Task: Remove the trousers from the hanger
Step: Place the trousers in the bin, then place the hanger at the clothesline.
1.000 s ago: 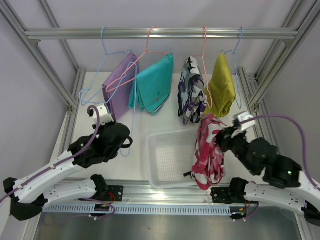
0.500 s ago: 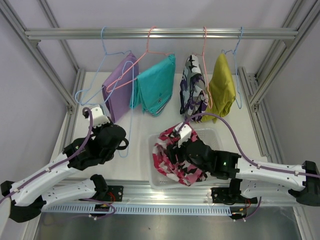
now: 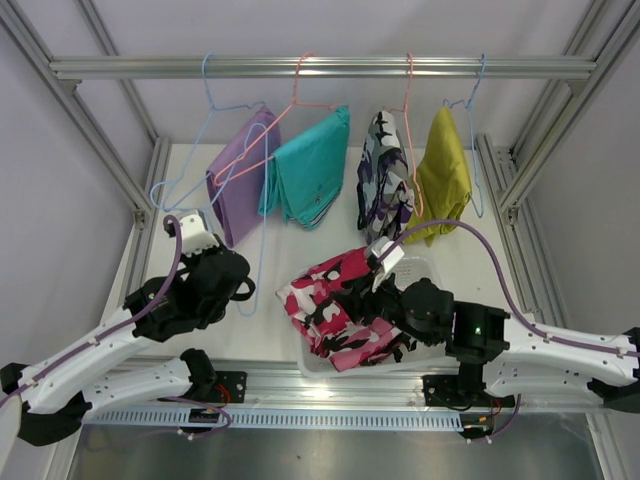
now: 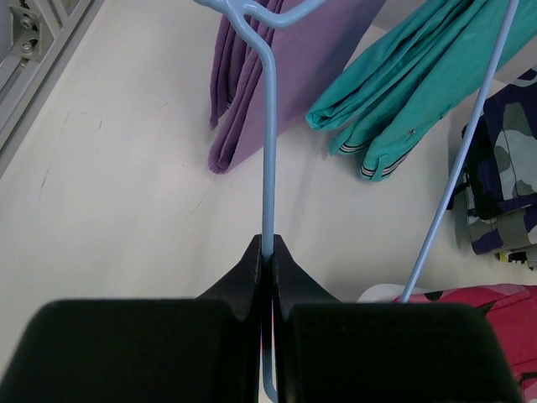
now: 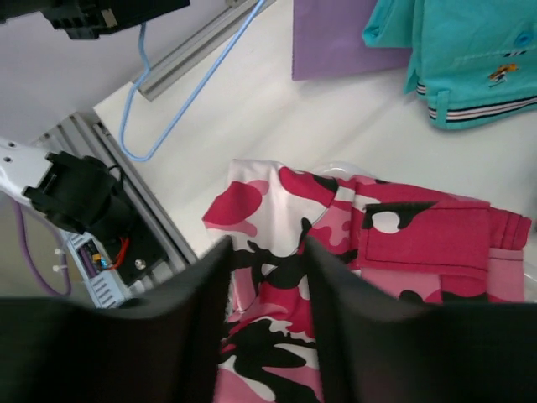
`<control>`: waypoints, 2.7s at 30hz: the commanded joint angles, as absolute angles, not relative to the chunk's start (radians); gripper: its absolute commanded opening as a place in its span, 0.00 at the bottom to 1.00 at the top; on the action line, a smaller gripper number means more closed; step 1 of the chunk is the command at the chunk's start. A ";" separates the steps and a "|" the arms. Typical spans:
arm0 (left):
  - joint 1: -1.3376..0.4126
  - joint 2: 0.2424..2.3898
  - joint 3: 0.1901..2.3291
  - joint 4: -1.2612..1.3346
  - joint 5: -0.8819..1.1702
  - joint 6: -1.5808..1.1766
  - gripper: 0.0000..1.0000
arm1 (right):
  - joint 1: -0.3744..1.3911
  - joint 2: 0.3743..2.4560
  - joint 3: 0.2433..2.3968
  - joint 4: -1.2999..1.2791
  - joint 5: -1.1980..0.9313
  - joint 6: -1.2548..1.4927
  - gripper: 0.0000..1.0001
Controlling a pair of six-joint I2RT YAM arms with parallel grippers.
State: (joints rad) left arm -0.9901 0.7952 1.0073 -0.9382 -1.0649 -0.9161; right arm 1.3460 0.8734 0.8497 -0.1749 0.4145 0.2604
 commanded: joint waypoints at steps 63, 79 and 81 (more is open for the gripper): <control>-1.000 0.756 1.583 -1.071 -0.423 -0.417 0.00 | 1.244 0.838 0.517 -0.173 0.407 0.428 0.34; -1.000 0.661 1.692 -0.852 -0.184 -0.377 0.00 | 1.236 0.773 0.466 -0.206 0.407 0.443 0.35; -1.000 0.646 1.683 -0.818 -0.213 -0.362 0.01 | 1.236 0.767 0.459 -0.204 0.407 0.443 0.35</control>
State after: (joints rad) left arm -0.9966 0.6750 1.6939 -0.9604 -0.2398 -0.4007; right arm 1.2404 0.7872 0.4675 -0.2138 0.4023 0.4259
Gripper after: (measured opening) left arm 0.009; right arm 0.349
